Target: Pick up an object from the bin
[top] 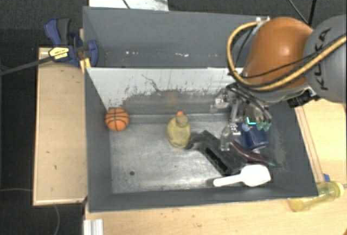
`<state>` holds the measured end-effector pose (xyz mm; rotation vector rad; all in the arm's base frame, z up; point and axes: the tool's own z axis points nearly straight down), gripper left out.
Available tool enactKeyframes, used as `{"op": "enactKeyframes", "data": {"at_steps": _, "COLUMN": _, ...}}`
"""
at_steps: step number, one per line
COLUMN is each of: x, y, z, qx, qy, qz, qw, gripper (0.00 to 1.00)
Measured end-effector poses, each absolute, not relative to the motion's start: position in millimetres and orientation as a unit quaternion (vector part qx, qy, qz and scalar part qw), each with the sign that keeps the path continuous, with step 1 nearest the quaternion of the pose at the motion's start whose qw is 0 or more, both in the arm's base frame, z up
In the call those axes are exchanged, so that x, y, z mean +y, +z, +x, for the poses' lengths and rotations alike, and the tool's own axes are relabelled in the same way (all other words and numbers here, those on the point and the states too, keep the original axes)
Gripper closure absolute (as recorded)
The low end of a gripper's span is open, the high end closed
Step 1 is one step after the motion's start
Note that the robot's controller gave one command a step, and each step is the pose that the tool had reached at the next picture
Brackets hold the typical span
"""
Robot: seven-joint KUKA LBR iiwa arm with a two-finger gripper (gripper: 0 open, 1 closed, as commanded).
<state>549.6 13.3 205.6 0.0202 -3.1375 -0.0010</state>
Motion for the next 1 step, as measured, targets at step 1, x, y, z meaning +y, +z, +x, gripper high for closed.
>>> {"op": "enactKeyframes", "data": {"at_steps": 1, "x": 13.3, "y": 209.3, "z": 551.2, "qx": -1.0, "qy": 0.0, "qz": 0.006, "qw": -0.002, "gripper": 0.0}}
